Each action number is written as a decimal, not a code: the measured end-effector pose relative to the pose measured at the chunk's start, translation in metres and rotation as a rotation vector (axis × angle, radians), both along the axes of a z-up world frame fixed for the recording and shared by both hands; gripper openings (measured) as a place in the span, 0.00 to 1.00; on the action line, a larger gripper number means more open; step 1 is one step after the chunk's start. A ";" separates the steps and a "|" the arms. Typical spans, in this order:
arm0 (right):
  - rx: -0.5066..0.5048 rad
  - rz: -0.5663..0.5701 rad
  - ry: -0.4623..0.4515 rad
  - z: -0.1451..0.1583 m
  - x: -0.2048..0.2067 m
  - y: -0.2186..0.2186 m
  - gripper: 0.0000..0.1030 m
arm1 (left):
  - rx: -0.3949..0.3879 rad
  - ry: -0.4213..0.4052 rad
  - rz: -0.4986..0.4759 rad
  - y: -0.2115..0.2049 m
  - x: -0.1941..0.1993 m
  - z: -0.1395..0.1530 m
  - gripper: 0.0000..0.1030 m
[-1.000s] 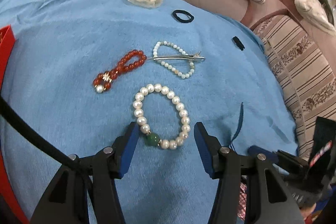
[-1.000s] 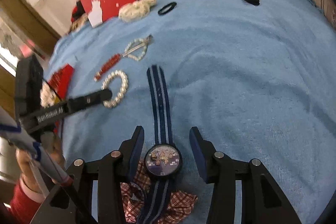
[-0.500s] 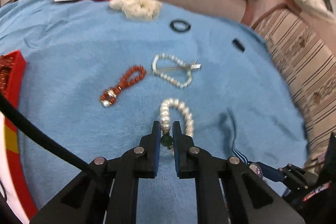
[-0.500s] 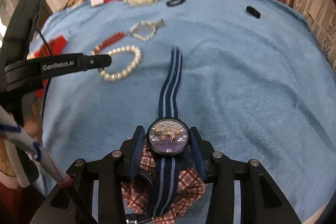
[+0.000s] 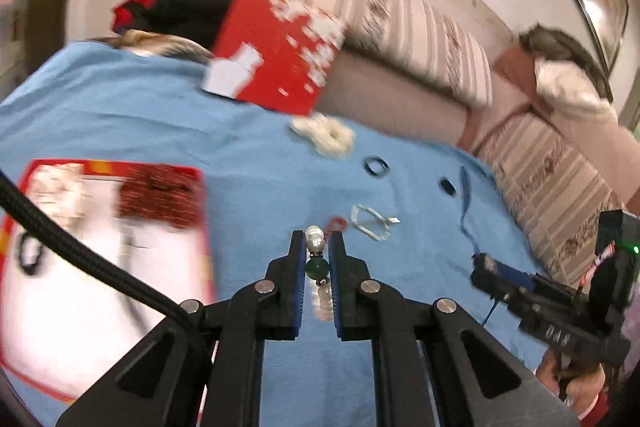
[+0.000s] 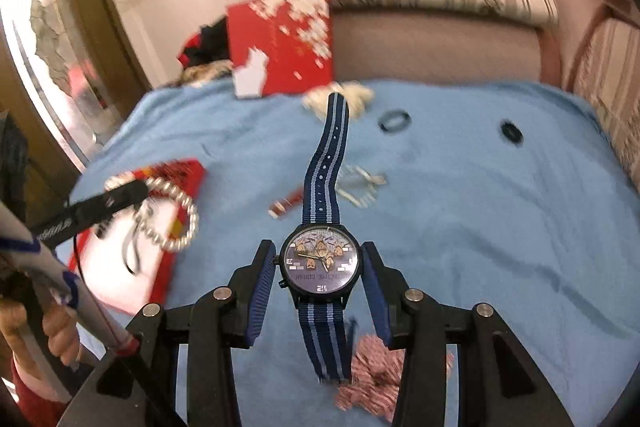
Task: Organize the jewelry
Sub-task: 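Lower the pearl bracelet into the tray and open the left tool while the right tool releases the watch there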
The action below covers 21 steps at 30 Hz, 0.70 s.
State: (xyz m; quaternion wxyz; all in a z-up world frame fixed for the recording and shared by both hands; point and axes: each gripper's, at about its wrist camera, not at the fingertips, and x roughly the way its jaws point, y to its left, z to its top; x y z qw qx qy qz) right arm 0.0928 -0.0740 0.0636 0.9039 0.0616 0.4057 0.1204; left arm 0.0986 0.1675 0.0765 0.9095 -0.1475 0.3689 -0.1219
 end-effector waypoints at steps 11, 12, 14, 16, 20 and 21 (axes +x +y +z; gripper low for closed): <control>0.074 0.146 0.027 0.007 0.017 0.091 0.45 | 0.003 0.243 0.229 0.131 -0.013 -0.067 0.10; 0.077 0.158 0.030 0.008 0.018 0.096 0.45 | 0.003 0.271 0.253 0.142 -0.013 -0.076 0.10; 0.083 0.189 0.032 0.011 0.019 0.115 0.45 | -0.008 0.308 0.285 0.159 -0.015 -0.088 0.10; 0.089 0.214 0.034 0.014 0.021 0.131 0.45 | 0.006 0.327 0.314 0.170 -0.016 -0.094 0.10; 0.112 0.257 0.063 0.014 0.030 0.161 0.45 | 0.035 0.368 0.360 0.182 -0.015 -0.102 0.10; 0.115 0.265 0.076 0.011 0.033 0.170 0.45 | 0.057 0.372 0.374 0.182 -0.013 -0.103 0.10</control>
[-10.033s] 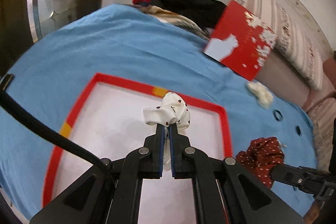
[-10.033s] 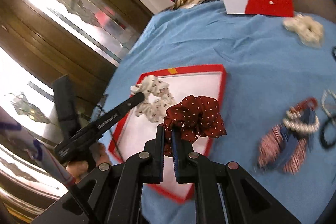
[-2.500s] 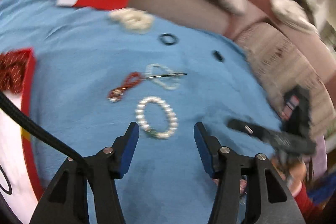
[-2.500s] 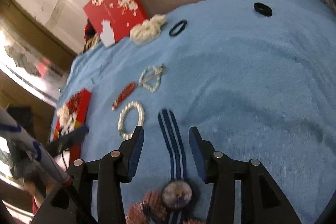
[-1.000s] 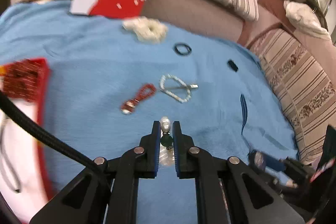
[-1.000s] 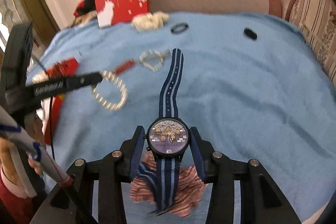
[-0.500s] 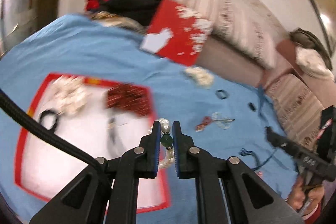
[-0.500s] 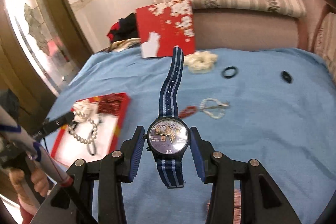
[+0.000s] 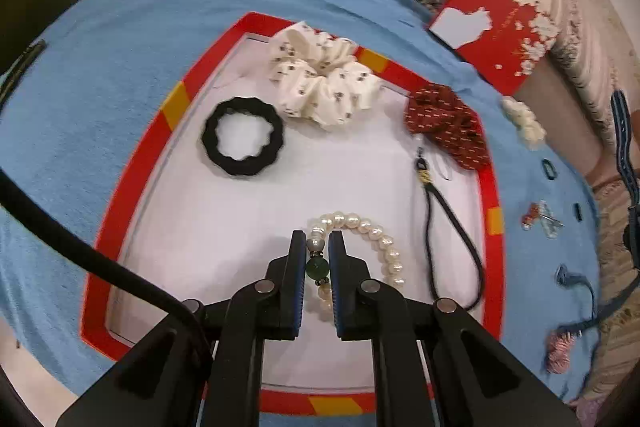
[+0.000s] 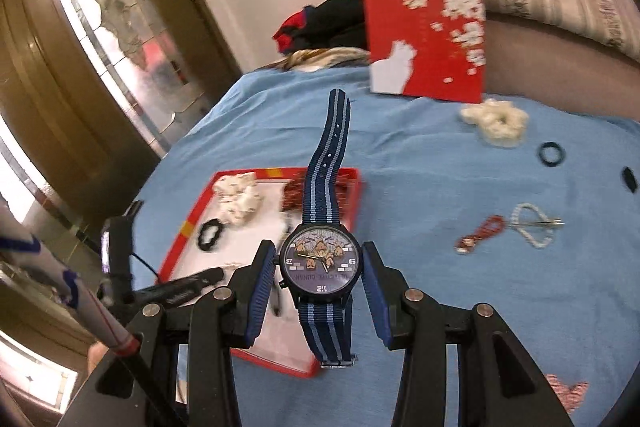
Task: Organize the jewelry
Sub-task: 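Lower the pearl bracelet into the tray and open the left tool while the right tool releases the watch there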
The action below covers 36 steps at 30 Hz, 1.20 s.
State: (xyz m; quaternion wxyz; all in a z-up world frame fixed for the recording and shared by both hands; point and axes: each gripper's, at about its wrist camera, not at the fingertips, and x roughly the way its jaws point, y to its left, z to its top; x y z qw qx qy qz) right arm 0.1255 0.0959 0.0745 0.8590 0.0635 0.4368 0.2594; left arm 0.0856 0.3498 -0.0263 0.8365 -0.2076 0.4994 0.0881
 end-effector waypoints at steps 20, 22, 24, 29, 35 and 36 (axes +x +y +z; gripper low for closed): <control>-0.328 0.046 0.072 -0.081 0.042 0.113 0.45 | -0.017 -0.096 0.093 0.024 -0.005 0.026 0.10; -0.382 0.038 0.088 -0.094 0.047 0.120 0.45 | -0.035 -0.092 0.100 0.024 -0.005 0.025 0.10; -0.393 0.035 0.104 -0.102 0.050 0.122 0.45 | -0.048 -0.094 0.100 0.024 -0.004 0.024 0.10; -0.426 0.029 0.110 -0.114 0.056 0.131 0.45 | -0.049 -0.103 0.102 0.024 -0.003 0.026 0.10; -0.404 0.009 0.112 -0.108 0.061 0.125 0.47 | -0.039 -0.100 0.091 0.020 0.000 0.025 0.10; -0.372 0.007 0.112 -0.101 0.060 0.120 0.47 | -0.043 -0.105 0.090 0.020 0.000 0.026 0.11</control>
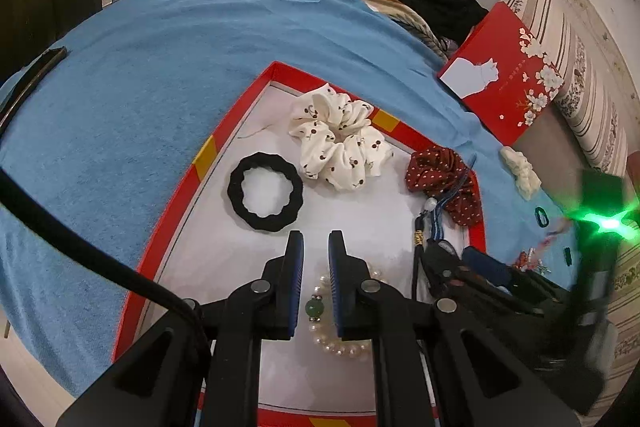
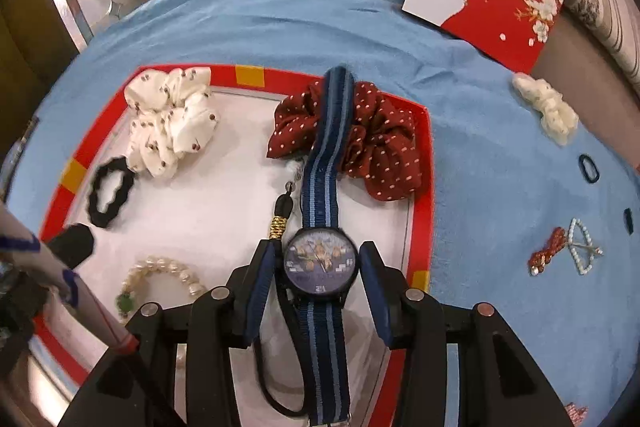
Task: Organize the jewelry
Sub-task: 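Lower the pearl bracelet into the tray and open the left tool while the right tool releases the watch there, then grasp the red-white plaid scrunchie with the right tool while the left tool grasps the red bead bracelet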
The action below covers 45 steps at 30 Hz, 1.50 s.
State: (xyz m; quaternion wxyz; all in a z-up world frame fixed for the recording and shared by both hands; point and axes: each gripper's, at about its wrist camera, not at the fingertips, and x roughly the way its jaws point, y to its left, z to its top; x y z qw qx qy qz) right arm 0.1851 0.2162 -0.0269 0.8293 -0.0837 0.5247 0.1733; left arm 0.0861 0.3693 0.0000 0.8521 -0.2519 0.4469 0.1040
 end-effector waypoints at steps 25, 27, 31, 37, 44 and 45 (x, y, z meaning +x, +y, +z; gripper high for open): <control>0.155 -0.330 -0.024 0.039 -0.066 -0.277 0.57 | 0.594 0.161 -0.363 -0.154 0.026 -0.035 0.19; 0.162 -0.351 -0.034 0.041 -0.070 -0.290 0.57 | 0.678 0.180 -0.374 -0.160 0.023 -0.036 0.19; 0.172 -0.390 -0.040 0.040 -0.075 -0.312 0.58 | 0.770 0.224 -0.357 -0.155 0.020 -0.036 0.19; 0.175 -0.470 -0.044 0.028 -0.081 -0.357 0.58 | 0.469 0.077 -0.321 -0.119 0.010 0.004 0.19; 0.200 -0.526 -0.019 0.006 -0.085 -0.403 0.58 | 0.360 -0.124 -0.308 -0.143 0.010 0.041 0.34; 0.206 -0.517 -0.015 0.004 -0.087 -0.404 0.58 | 0.345 -0.134 -0.317 -0.151 0.011 0.042 0.37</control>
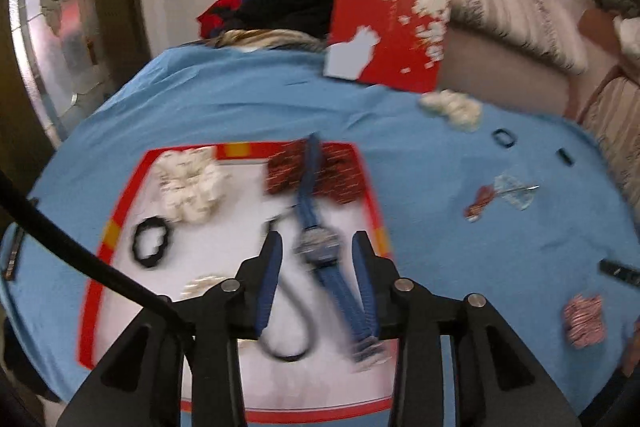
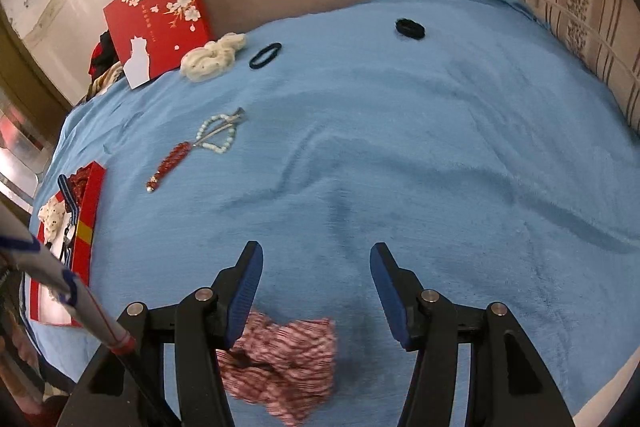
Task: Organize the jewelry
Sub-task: 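Grasp the red-white plaid scrunchie with the right tool while the left tool grasps the red bead bracelet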
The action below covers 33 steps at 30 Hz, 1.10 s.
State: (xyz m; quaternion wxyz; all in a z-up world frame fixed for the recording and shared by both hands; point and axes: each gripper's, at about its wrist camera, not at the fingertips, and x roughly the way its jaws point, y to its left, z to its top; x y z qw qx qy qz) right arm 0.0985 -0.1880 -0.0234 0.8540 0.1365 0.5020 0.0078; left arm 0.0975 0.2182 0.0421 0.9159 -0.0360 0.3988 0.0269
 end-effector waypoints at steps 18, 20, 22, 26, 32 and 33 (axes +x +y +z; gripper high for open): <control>0.021 0.388 -0.007 -0.028 -0.033 0.023 0.61 | -0.094 0.197 -0.157 -0.137 0.085 -0.069 0.40; -0.017 0.407 -0.007 -0.031 -0.035 0.025 0.63 | -0.100 0.223 -0.186 -0.149 0.100 -0.077 0.40; -0.024 0.417 -0.003 -0.033 -0.037 0.024 0.63 | -0.091 0.239 -0.210 -0.162 0.115 -0.083 0.40; -0.032 0.424 -0.010 -0.033 -0.037 0.023 0.63 | -0.064 0.259 -0.258 -0.189 0.135 -0.094 0.47; -0.069 0.430 -0.027 -0.034 -0.035 0.031 0.63 | 0.010 0.257 -0.289 -0.209 0.141 -0.098 0.50; -0.082 0.432 -0.032 -0.034 -0.035 0.033 0.63 | 0.022 0.261 -0.295 -0.210 0.140 -0.099 0.46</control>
